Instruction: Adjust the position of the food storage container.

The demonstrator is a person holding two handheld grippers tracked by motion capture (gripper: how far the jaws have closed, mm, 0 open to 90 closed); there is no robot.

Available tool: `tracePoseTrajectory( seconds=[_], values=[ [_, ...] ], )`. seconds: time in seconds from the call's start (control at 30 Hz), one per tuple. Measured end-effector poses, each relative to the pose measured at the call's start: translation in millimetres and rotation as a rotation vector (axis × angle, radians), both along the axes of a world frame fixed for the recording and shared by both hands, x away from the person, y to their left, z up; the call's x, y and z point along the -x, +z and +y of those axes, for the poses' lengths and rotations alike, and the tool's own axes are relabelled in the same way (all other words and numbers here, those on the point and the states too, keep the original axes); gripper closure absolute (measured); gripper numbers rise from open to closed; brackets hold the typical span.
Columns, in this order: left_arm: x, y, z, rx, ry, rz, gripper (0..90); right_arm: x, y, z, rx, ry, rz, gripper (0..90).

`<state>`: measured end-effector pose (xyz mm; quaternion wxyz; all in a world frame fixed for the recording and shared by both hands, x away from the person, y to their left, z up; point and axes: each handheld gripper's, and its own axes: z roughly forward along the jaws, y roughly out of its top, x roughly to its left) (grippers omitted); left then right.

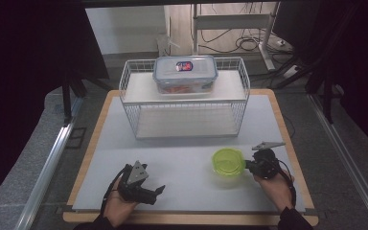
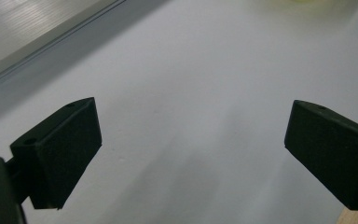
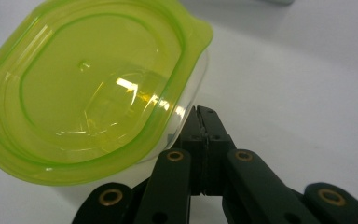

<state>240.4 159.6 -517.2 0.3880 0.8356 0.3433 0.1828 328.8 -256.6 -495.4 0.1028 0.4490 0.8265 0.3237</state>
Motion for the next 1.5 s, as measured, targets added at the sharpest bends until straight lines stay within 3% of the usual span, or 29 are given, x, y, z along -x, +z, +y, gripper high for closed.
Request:
tracePoseTrajectory(
  seconds=[0.3,0.53,0.73,1.13,1.27,1.4,1.5],
  values=[
    [-0.1,-0.2,0.2,0.003,0.002,0.003,3.6,-2.7,-11.4,2.3,-0.065,0.03,0.058,90.0],
    [-0.9,-0.3,1.3,0.0,0.004,0.006,3.6,-4.7,-15.2,11.5,-0.081,0.054,0.065,90.0],
    [-1.4,-0.8,1.7,0.001,0.011,0.007,3.6,-8.3,-18.3,30.1,-0.109,0.085,0.085,90.0],
    [-1.4,-0.3,3.5,-0.003,0.014,0.009,3.7,-6.8,-23.2,73.2,-0.097,0.176,0.092,90.0],
    [-1.2,-0.3,4.9,0.001,0.022,0.011,3.7,-4.4,-20.9,76.7,-0.065,0.195,0.06,89.9],
    [-0.8,0.6,6.8,-0.003,0.025,0.007,4.0,-4.1,-15.4,66.1,-0.041,0.176,0.017,87.3],
    [-0.5,0.7,8.4,-0.023,0.027,0.0,4.1,-3.2,-9.6,47.2,-0.053,0.157,-0.012,79.3]
  ],
)
